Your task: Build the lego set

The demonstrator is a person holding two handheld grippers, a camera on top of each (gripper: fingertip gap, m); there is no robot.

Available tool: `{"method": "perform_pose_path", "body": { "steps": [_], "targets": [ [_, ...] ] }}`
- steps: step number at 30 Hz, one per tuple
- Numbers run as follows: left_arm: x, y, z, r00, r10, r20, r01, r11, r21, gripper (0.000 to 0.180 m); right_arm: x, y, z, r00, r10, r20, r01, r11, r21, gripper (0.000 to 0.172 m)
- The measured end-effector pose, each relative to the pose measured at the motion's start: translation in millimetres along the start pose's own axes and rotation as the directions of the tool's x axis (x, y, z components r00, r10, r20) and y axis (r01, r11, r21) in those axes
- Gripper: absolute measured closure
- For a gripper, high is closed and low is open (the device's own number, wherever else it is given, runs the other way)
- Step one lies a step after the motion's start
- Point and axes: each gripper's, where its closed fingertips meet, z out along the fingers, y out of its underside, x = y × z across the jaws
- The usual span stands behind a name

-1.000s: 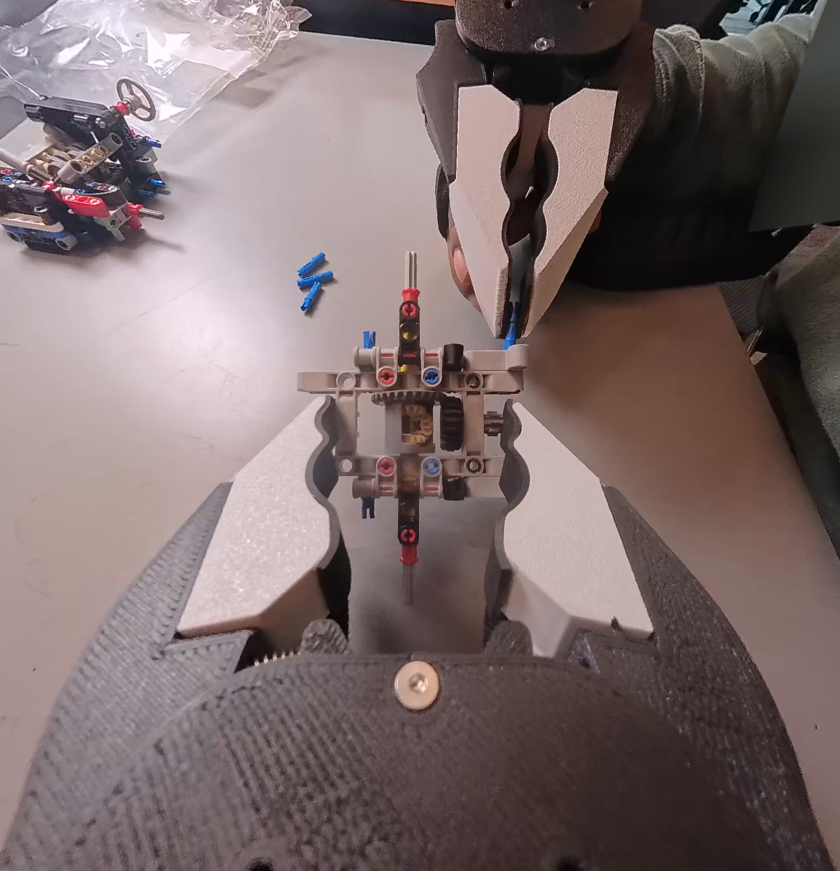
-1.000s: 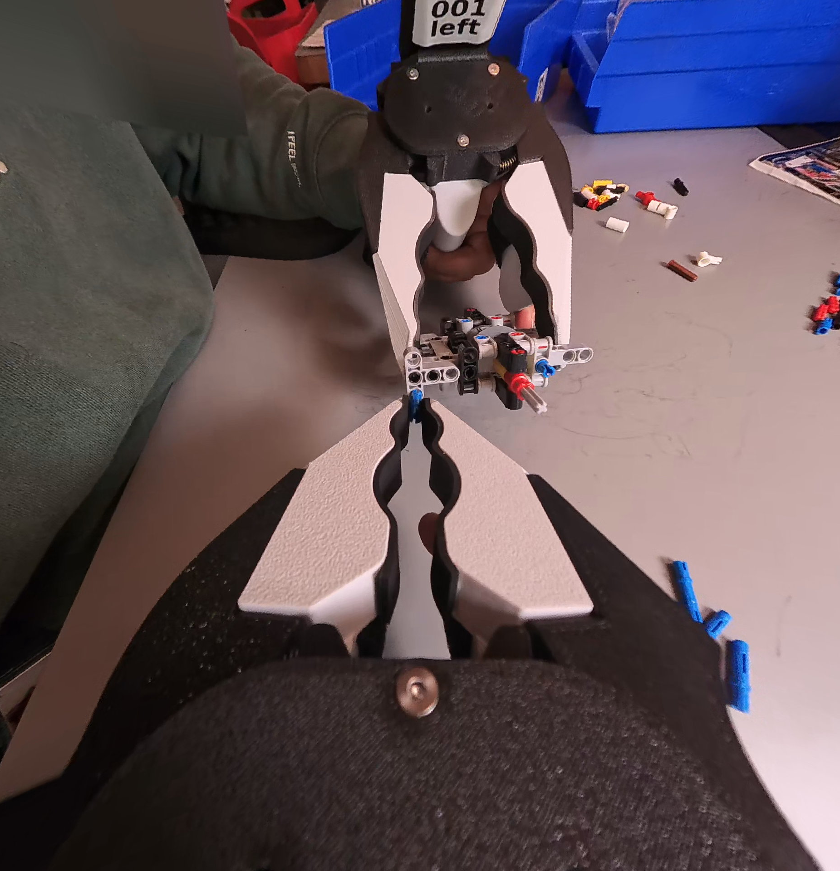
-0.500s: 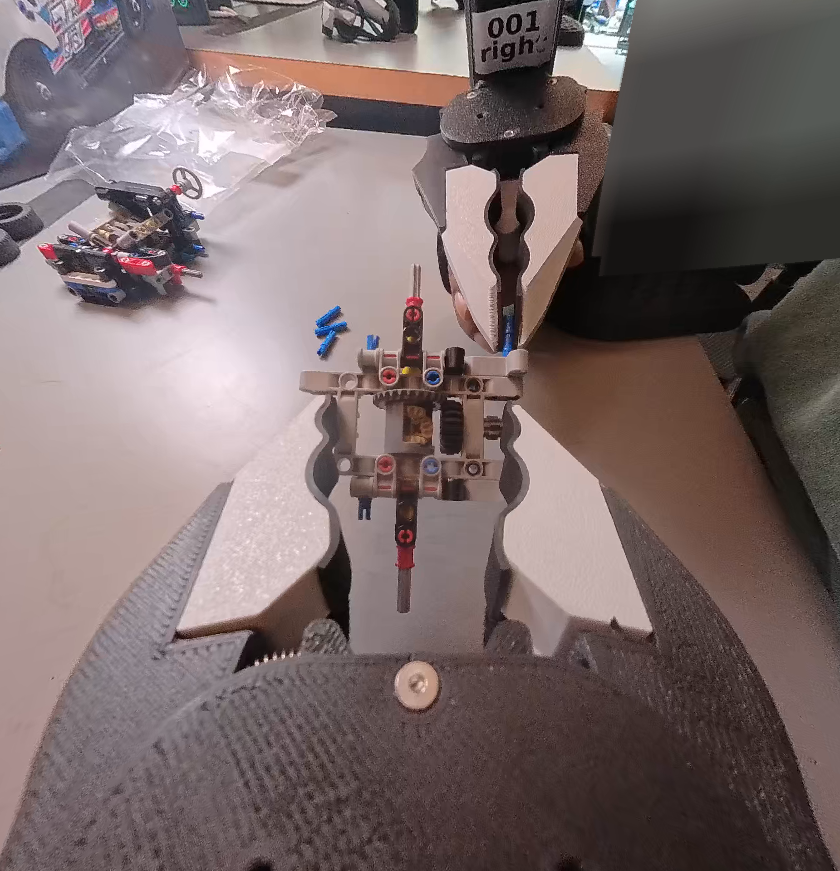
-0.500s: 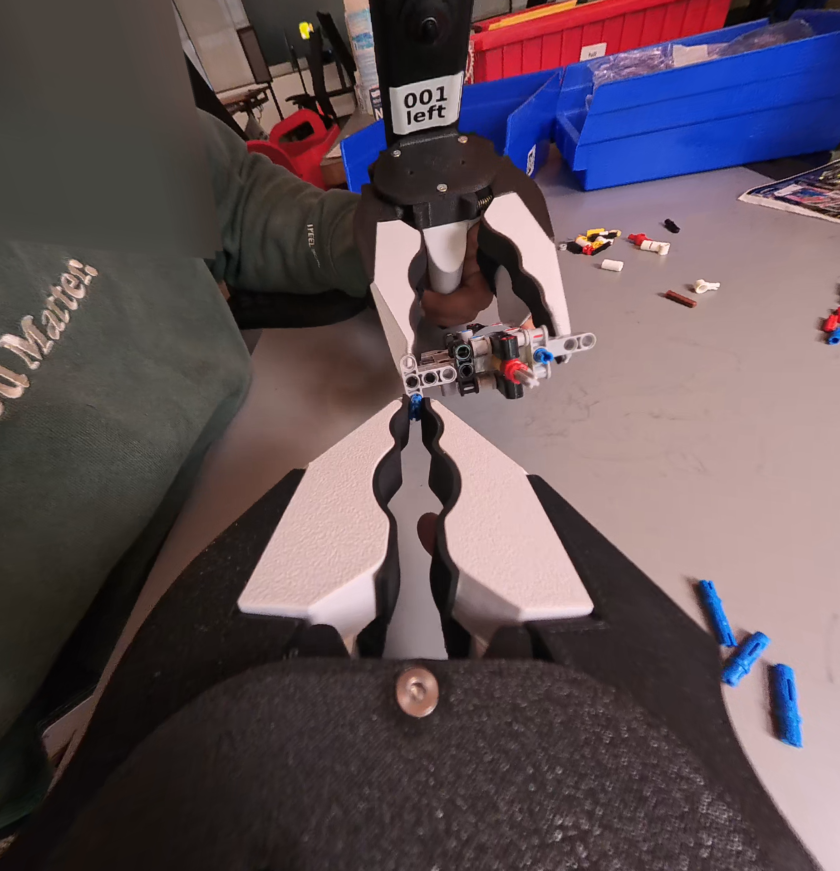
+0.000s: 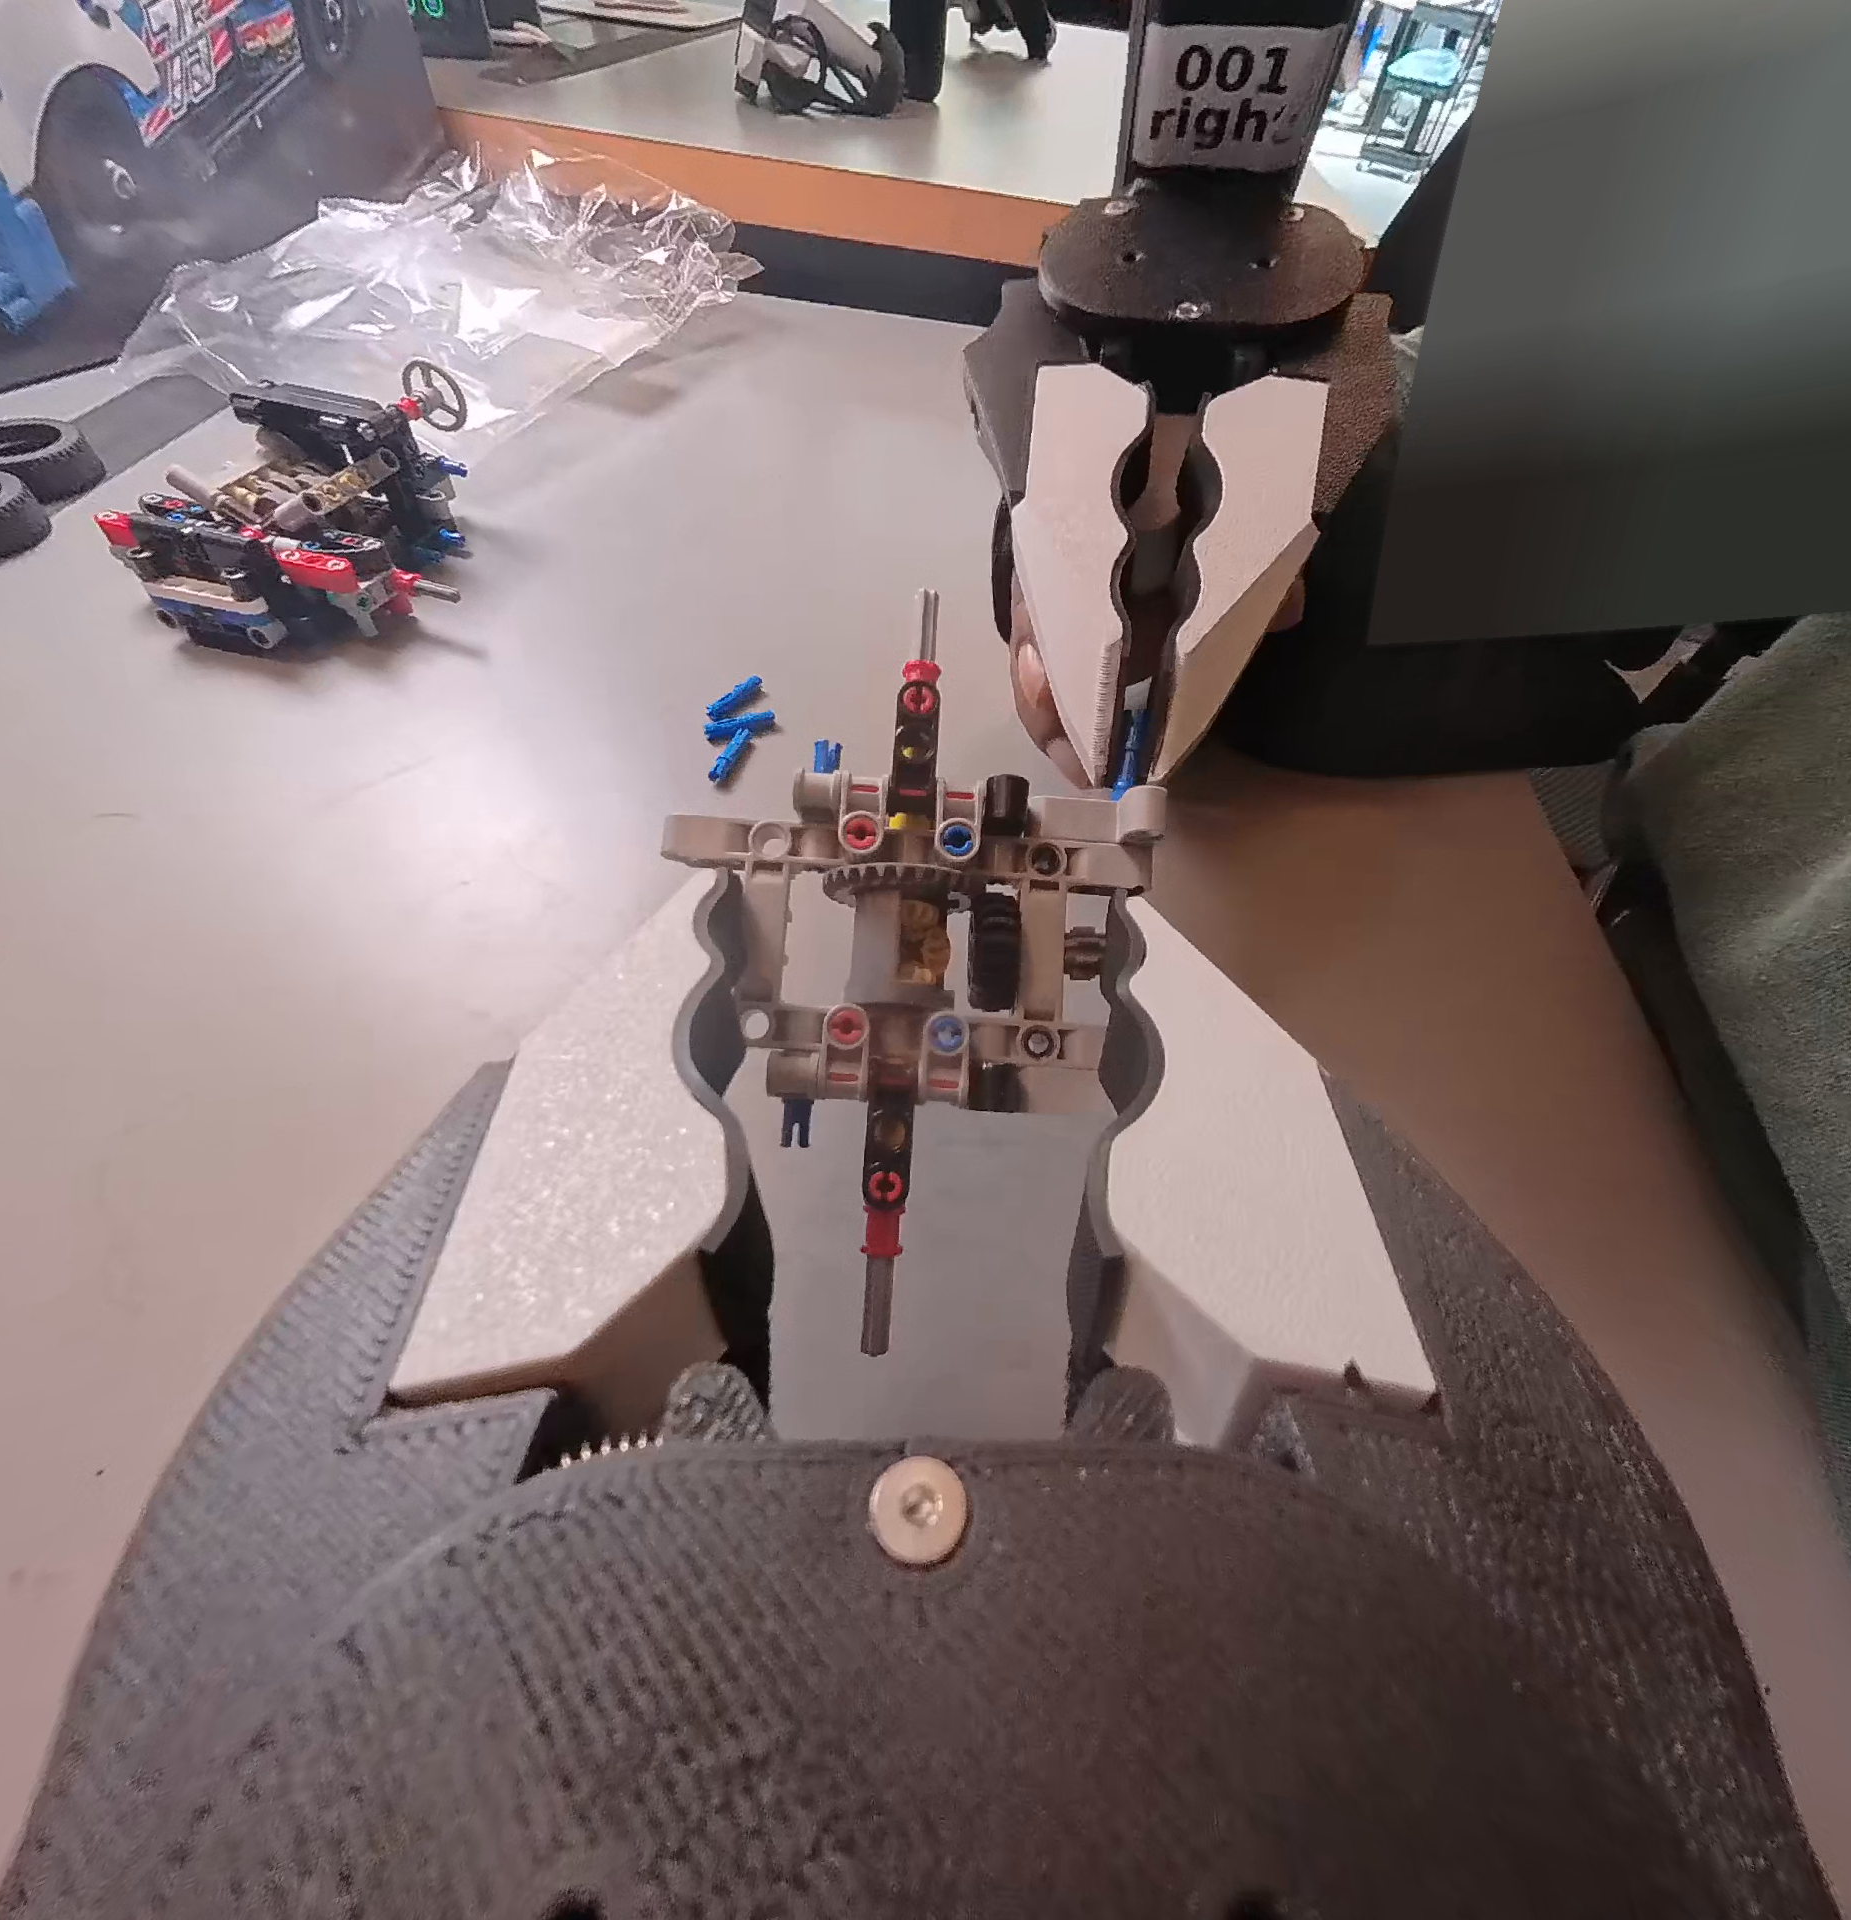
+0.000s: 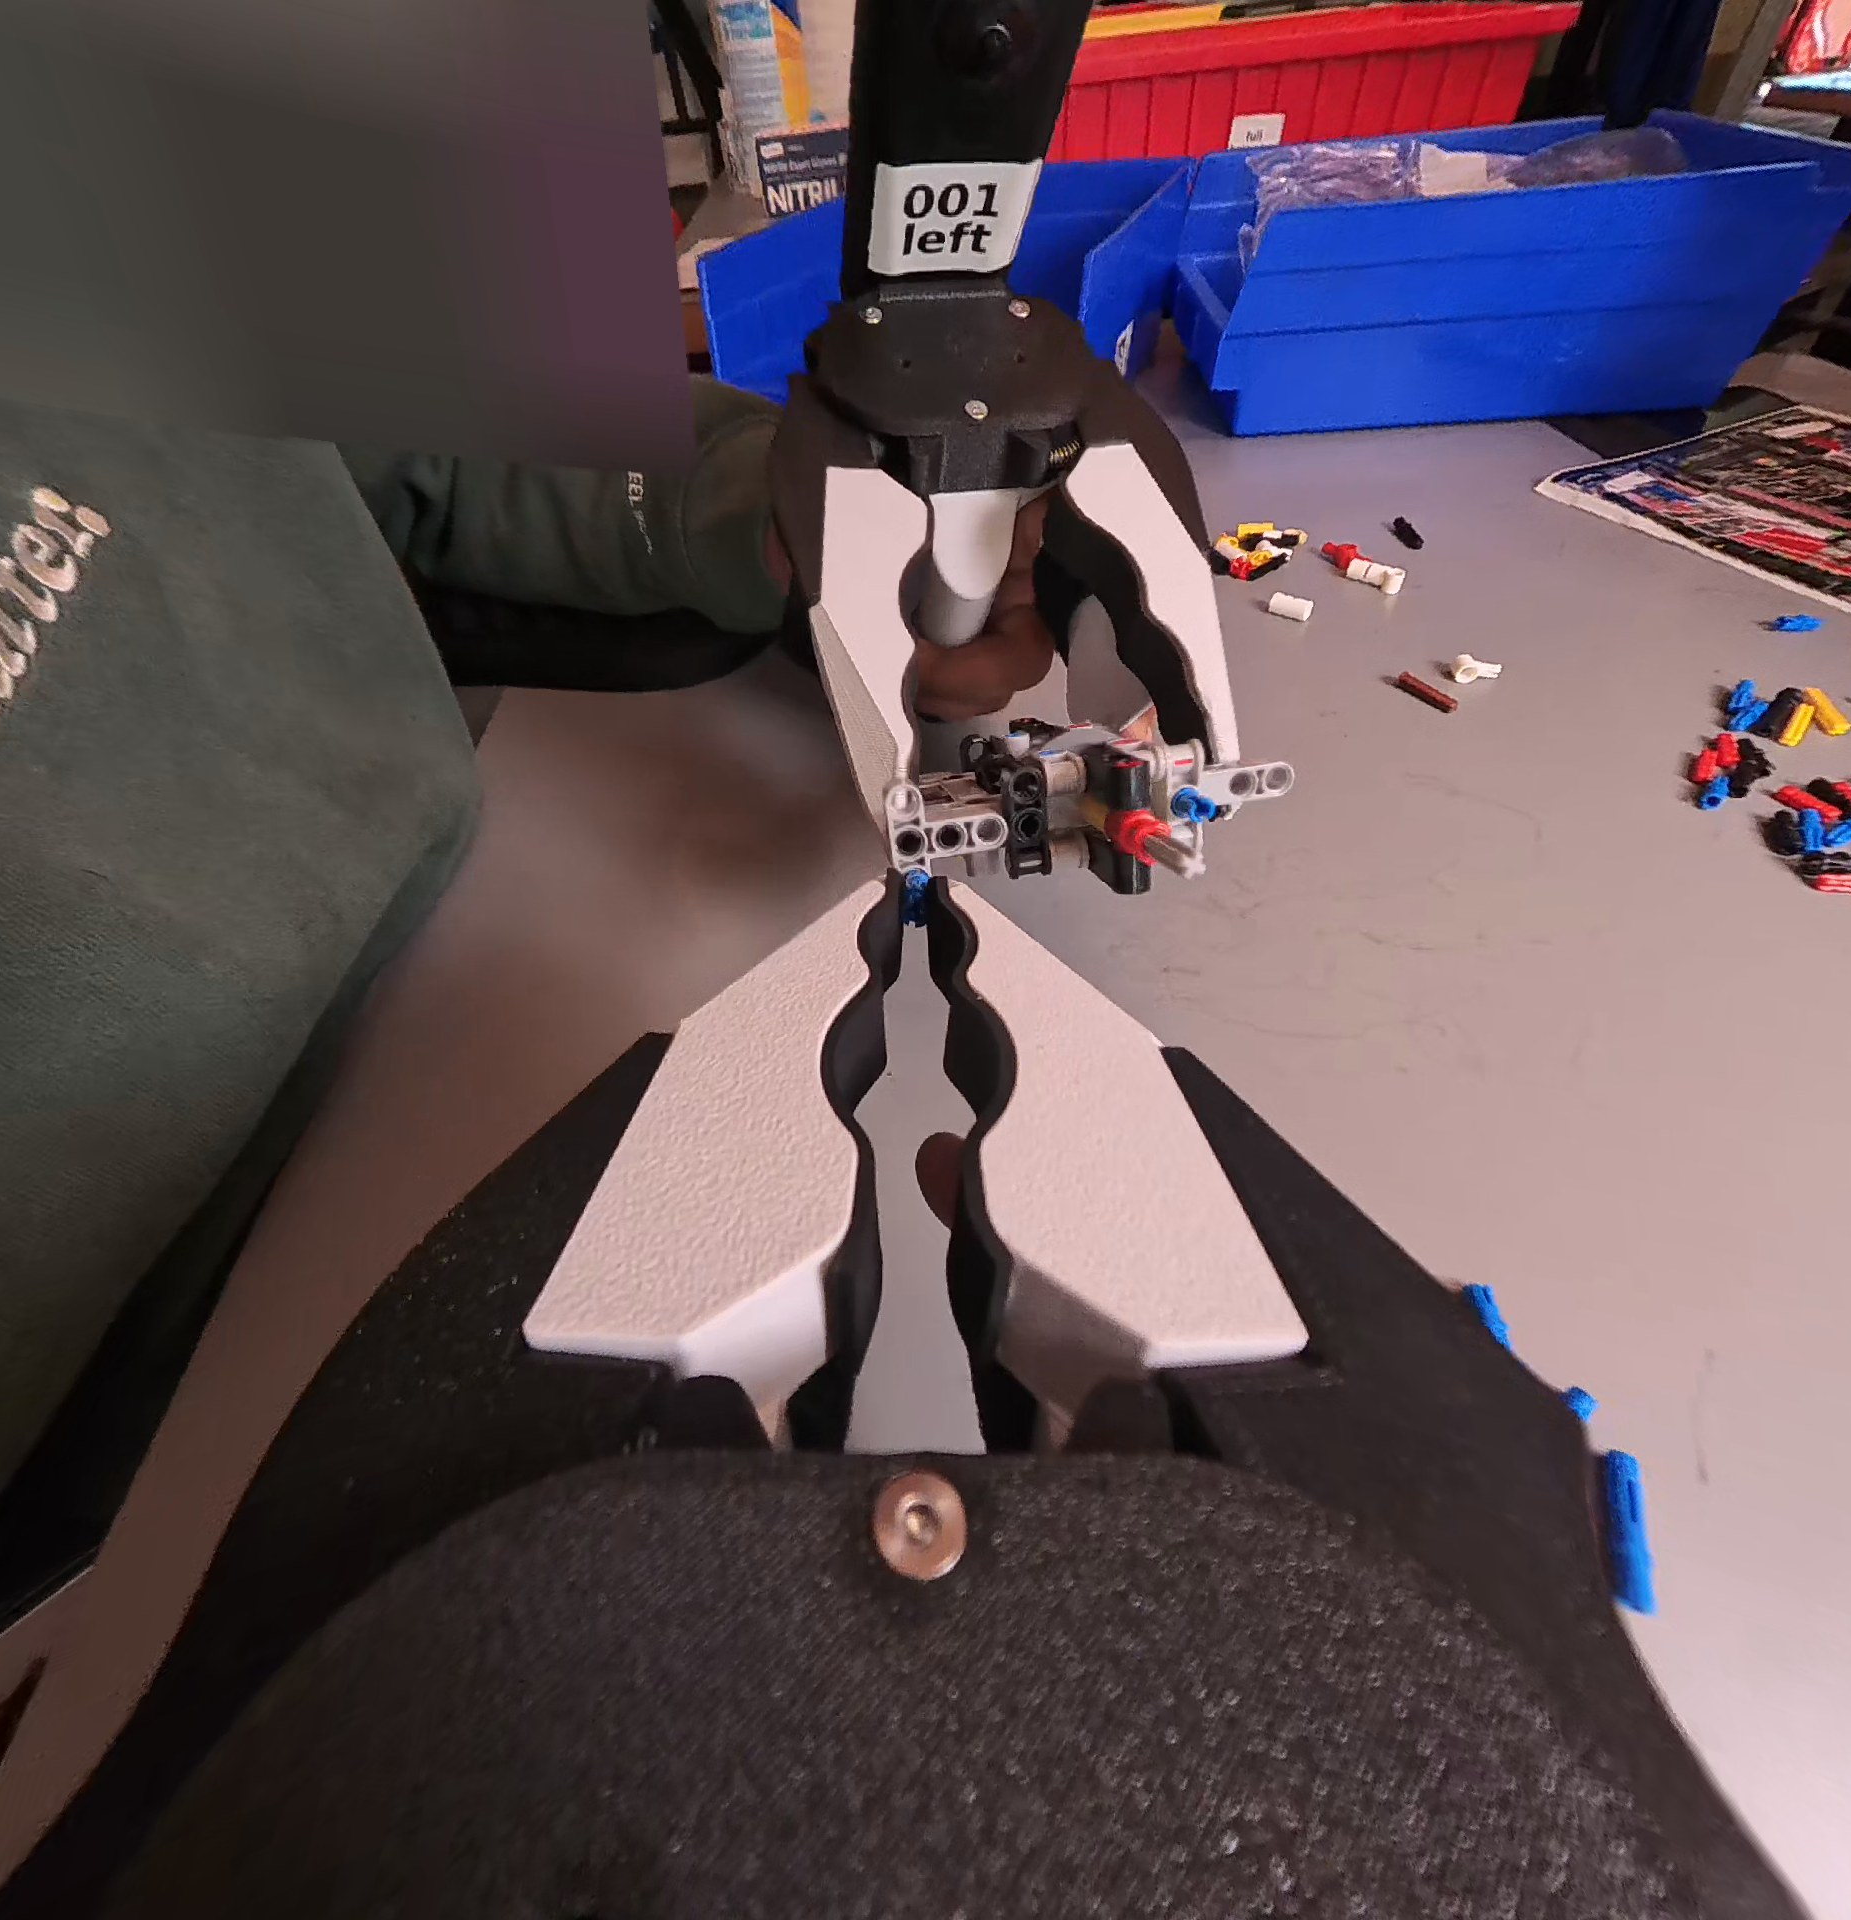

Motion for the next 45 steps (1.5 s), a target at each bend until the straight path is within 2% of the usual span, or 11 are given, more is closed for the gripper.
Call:
{"method": "perform_pose_path", "body": {
  "steps": [12, 17, 20, 28, 34, 42, 45],
  "targets": [
    [5, 4, 3, 1.0, 0.003, -0.017, -0.003, 1.0, -0.016, 0.113, -5, 2, 0, 0.997, 0.056, 0.047, -0.056, 0.998, -0.005, 0.169],
    [12, 5, 10, 0.999, 0.028, -0.025, -0.028, 0.999, -0.026, 0.112, -10, -6, 6, 0.998, 0.022, 0.054, -0.024, 0.999, 0.031, 0.169],
    [9, -12, 4, 0.999, -0.001, -0.037, 0.003, 0.999, 0.044, 0.112, -3, -24, -6, 0.998, 0.045, 0.041, -0.049, 0.991, 0.121, 0.169],
    [12, -25, 2, 0.996, -0.041, -0.078, 0.051, 0.989, 0.138, 0.111, 4, -44, -18, 0.986, 0.134, 0.094, -0.155, 0.949, 0.274, 0.169],
    [10, -24, 1, 0.991, -0.083, -0.106, 0.1, 0.98, 0.17, 0.111, 22, -26, -10, 0.99, 0.133, -0.039, -0.124, 0.976, 0.182, 0.169],
    [16, 5, 13, 0.995, -0.044, -0.093, 0.044, 0.999, 0.003, 0.108, 19, 0, 3, 0.996, 0.058, -0.072, -0.056, 0.998, 0.03, 0.169],
    [18, 15, 15, 0.997, -0.016, -0.075, 0.01, 0.997, -0.072, 0.107, 15, 0, 7, 0.997, 0.055, -0.058, -0.054, 0.998, 0.027, 0.169]
  ]
}}
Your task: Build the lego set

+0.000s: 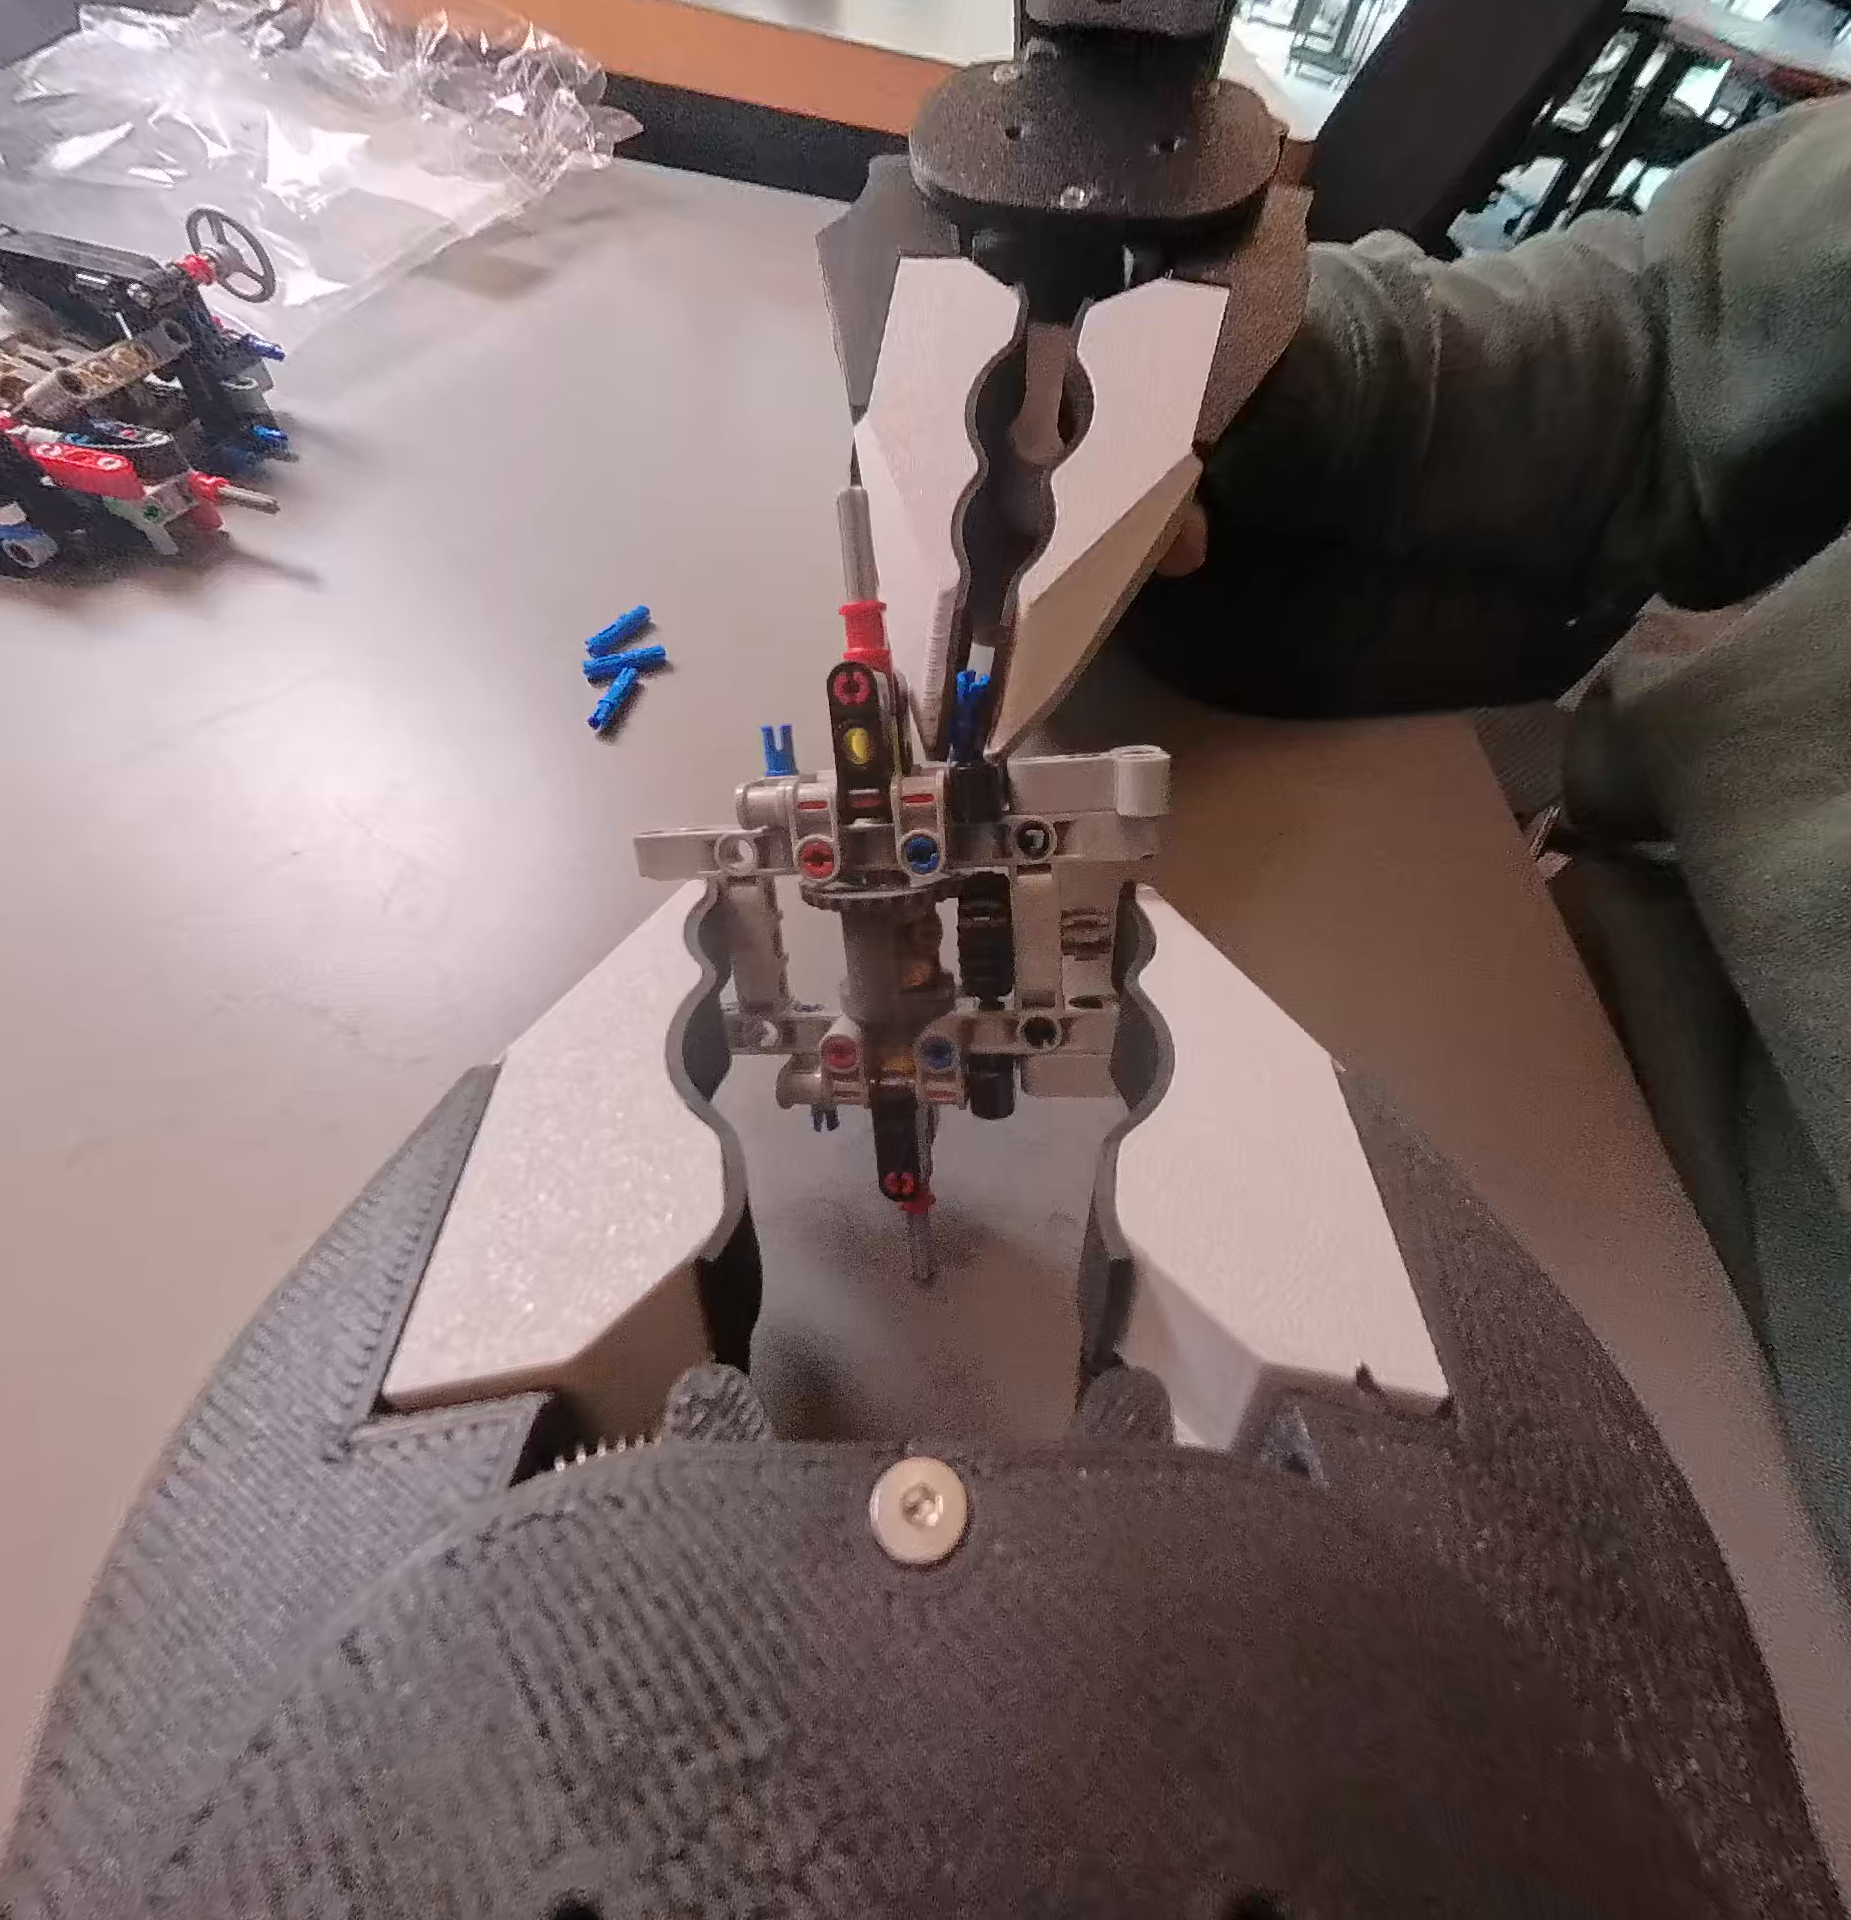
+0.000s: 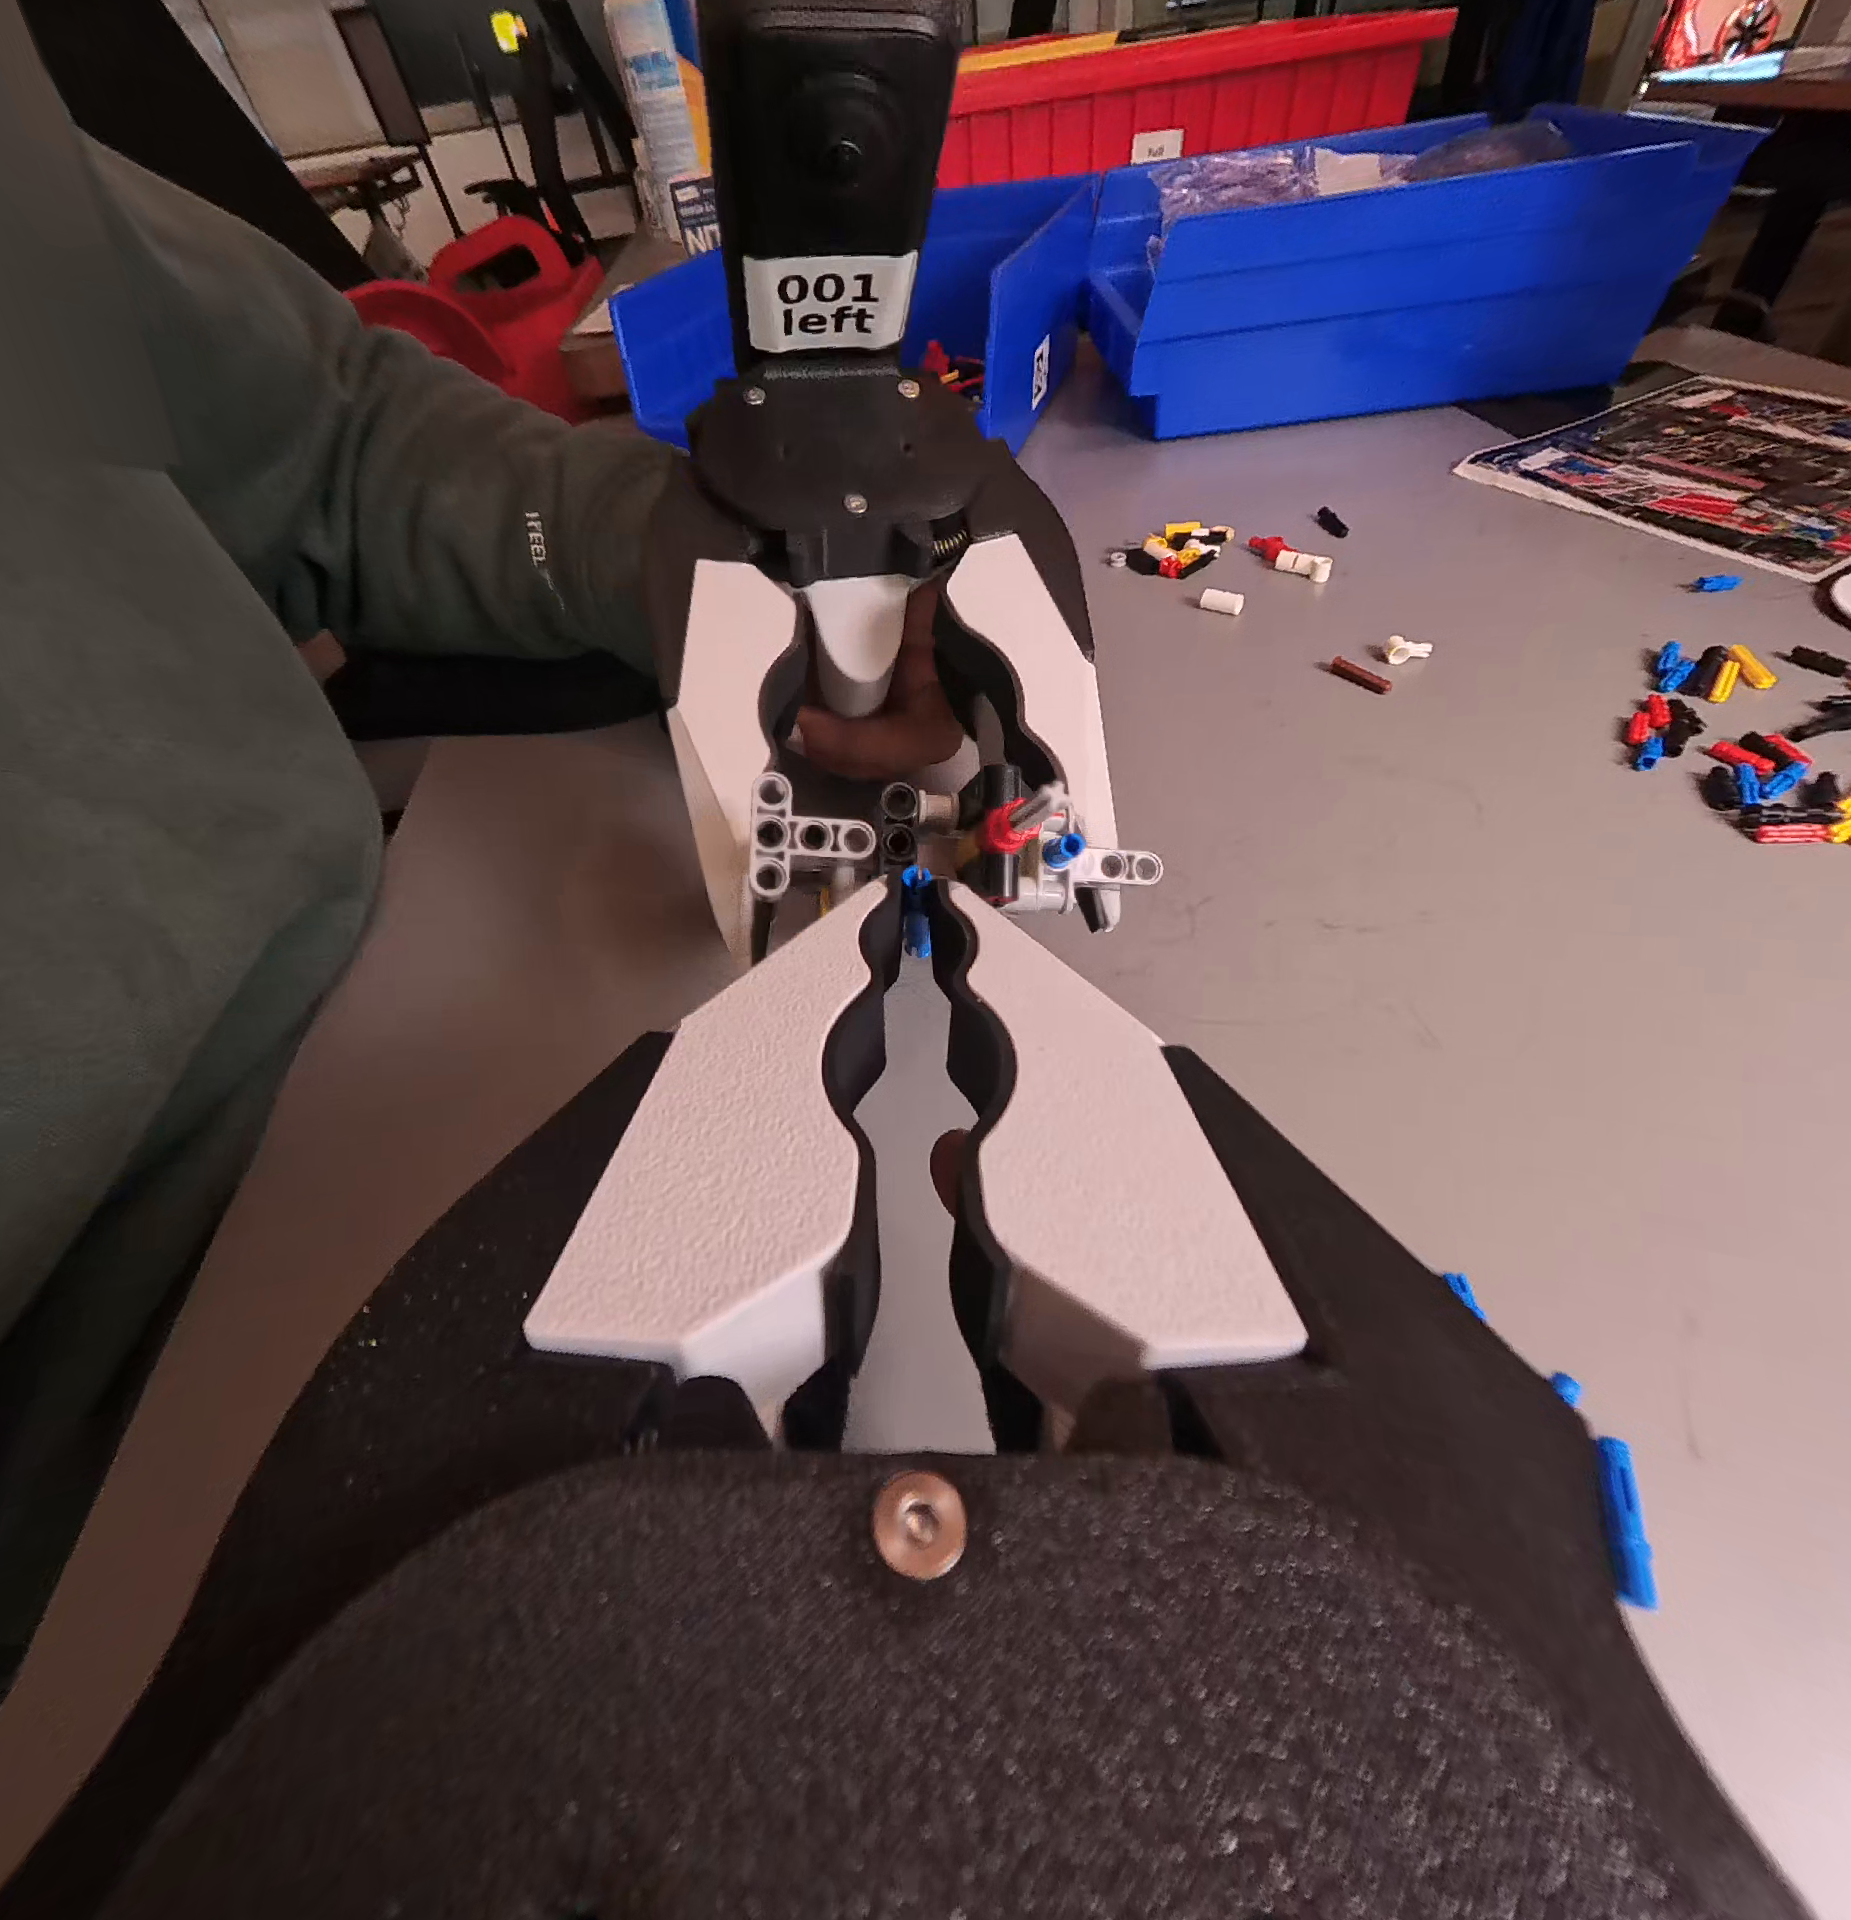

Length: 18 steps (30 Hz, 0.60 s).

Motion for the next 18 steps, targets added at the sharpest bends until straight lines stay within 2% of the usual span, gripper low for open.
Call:
{"method": "perform_pose_path", "body": {
  "steps": [5, 11, 18],
  "targets": [
    [-3, 5, 3, 0.999, 0.023, 0.045, -0.021, 0.999, -0.05, 0.104, -1, 6, 3, 1.0, -0.006, 0.007, 0.006, 0.999, -0.032, 0.169],
    [1, -6, -2, 0.991, -0.127, -0.033, 0.128, 0.992, 0.016, 0.105, 1, 15, 7, 0.999, -0.044, -0.007, 0.044, 0.996, -0.075, 0.169],
    [2, -6, -1, 0.997, -0.078, -0.018, 0.078, 0.997, 0.024, 0.107, 2, 10, 5, 0.999, -0.045, -0.011, 0.045, 0.998, -0.05, 0.169]
  ]
}}
